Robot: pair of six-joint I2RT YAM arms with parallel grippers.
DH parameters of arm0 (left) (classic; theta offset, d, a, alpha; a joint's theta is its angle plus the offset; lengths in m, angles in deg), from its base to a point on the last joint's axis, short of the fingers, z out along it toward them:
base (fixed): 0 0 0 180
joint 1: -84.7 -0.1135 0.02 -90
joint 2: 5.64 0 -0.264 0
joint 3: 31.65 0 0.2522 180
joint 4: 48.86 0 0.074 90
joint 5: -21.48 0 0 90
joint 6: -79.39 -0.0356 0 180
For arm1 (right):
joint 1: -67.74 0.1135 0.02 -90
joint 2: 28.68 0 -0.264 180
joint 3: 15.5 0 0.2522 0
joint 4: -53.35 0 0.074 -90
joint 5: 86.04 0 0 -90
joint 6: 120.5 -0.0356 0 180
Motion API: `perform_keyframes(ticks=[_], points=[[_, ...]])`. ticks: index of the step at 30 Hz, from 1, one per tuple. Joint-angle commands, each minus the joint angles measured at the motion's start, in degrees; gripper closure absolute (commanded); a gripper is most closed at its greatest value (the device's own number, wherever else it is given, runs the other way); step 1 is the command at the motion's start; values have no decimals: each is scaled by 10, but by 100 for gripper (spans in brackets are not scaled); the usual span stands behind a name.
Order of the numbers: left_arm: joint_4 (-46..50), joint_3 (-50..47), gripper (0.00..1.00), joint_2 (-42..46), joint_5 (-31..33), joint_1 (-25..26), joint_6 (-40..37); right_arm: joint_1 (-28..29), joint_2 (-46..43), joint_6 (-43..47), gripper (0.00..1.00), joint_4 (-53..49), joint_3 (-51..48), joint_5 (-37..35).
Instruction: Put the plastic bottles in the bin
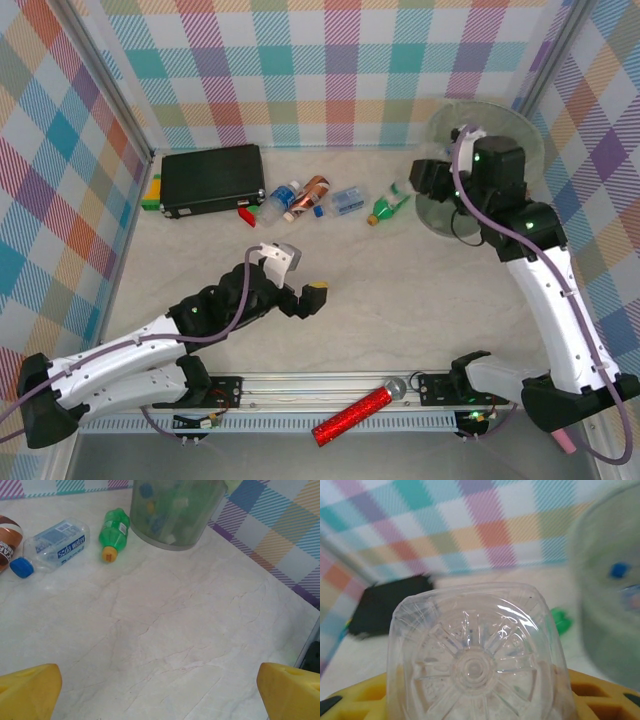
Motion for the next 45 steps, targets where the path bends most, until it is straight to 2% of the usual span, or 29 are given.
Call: perform_keyframes(ticks=[1, 7, 12, 18, 23, 30, 39, 45], points=[[-28, -18, 0, 10, 0, 7, 25, -37, 19, 33, 51, 14, 37, -119], [-63, -52, 0, 6, -26, 7, 47, -87, 79, 67, 54, 70, 95, -225], [-81, -68, 0, 6, -41, 7, 60, -131, 174, 68, 51, 84, 157, -236], [-83, -77, 0, 7, -42, 7, 71, -146, 287, 70, 52, 103, 221, -275], [-76, -80, 0, 8, -43, 7, 78, -157, 374, 72, 52, 103, 297, -268], [-70, -86, 0, 9, -29, 7, 82, -163, 538, 54, 51, -43, 501, -252], [-79, -83, 0, -11, -29, 7, 74, -193, 549, 8, 49, -104, 445, -187], [-94, -86, 0, -30, -38, 7, 79, -202, 567, 25, 47, -133, 440, -147]])
